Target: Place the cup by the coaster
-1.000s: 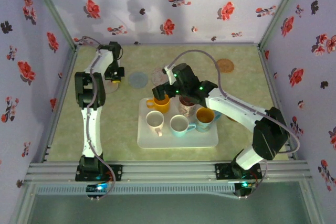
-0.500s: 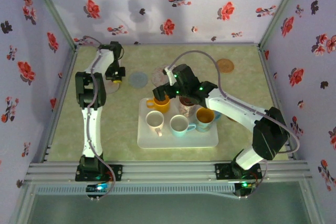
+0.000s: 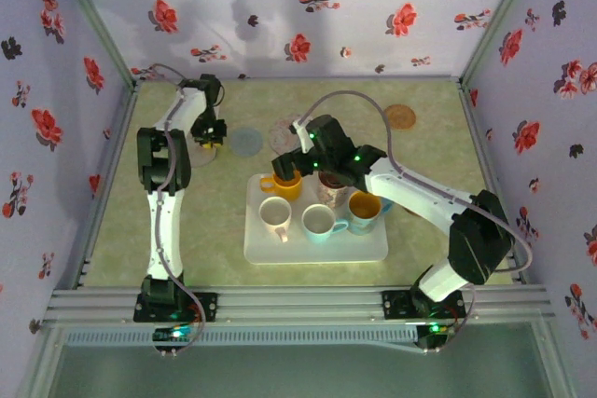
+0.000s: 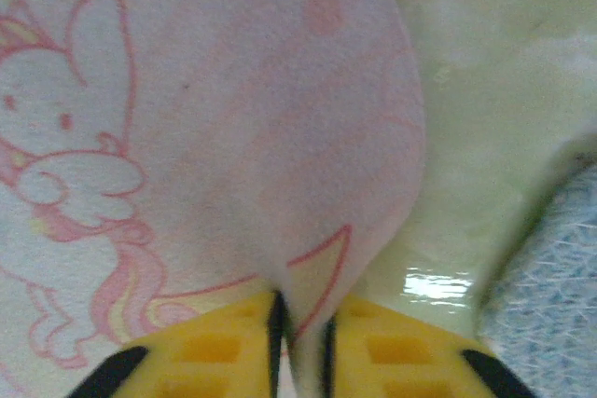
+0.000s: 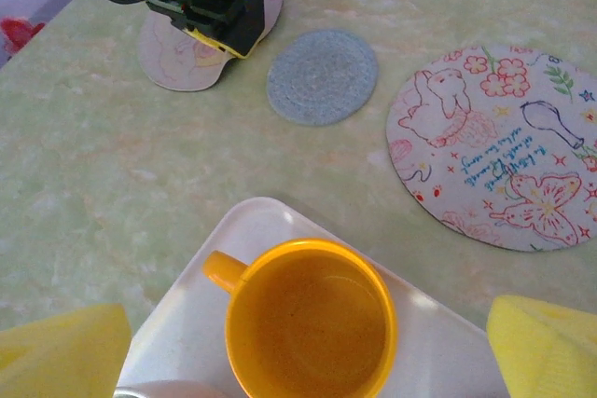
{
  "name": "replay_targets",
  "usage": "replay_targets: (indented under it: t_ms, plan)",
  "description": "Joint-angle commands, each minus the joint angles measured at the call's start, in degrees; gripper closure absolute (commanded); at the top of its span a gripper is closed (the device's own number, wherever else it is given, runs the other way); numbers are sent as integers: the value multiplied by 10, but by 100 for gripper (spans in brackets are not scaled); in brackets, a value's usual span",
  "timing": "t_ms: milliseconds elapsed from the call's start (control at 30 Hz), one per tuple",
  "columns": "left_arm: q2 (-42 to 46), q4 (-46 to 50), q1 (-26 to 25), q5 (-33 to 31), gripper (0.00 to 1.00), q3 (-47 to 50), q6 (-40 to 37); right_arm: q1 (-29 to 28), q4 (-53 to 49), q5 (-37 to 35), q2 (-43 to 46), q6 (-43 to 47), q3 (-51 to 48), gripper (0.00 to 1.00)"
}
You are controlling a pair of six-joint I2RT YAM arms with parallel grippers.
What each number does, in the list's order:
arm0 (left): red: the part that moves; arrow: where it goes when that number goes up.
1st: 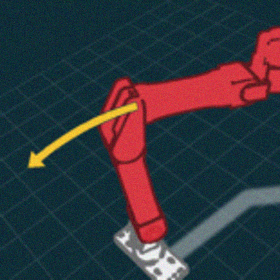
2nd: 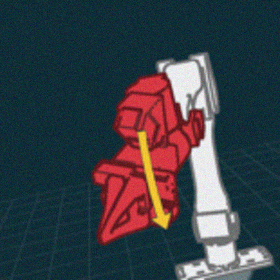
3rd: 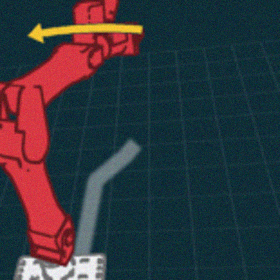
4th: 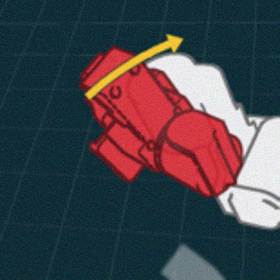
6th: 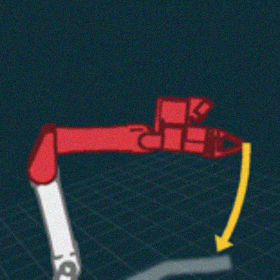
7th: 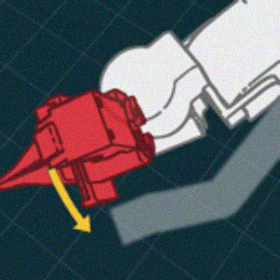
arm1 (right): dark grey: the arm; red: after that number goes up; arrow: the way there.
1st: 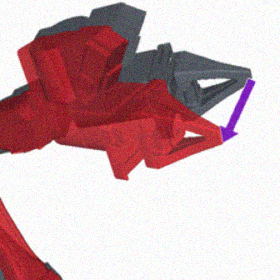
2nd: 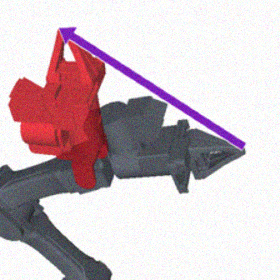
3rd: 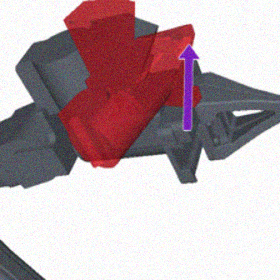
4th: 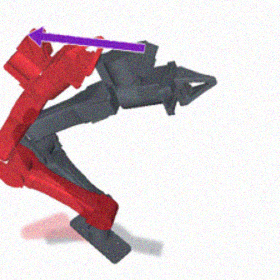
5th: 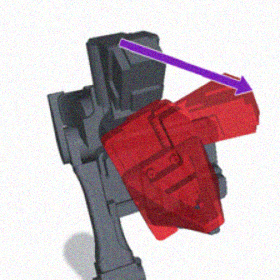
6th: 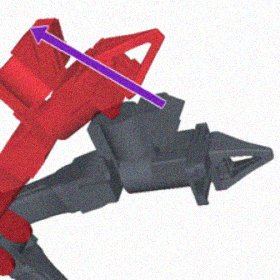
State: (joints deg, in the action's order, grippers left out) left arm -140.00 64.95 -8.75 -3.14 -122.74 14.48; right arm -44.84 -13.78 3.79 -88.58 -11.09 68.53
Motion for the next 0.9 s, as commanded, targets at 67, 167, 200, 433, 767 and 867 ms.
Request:
replay_targets:
  t_ms: [67, 167, 200, 433, 767, 867]
  plan:
    - [-14, 20, -12, 32, 58, -9, -1, 3, 5, -14, 16, 1, -8, 1]
    - [-9, 22, -13, 32, 50, -12, 2, 3, 5, -14, 17, 1, -7, 1]
    - [-7, 22, -13, 32, 49, -13, 2, 4, 5, -14, 17, 1, -7, 1]
    - [10, 26, -13, 29, 41, -18, 7, 4, 5, -16, 23, 0, -7, 1]
    - [51, 25, -13, 32, 36, -24, 13, 4, 10, -22, 45, -4, -18, 1]
    - [67, 23, -14, 35, 35, -20, 14, 3, 17, -22, 52, -8, -27, 1]
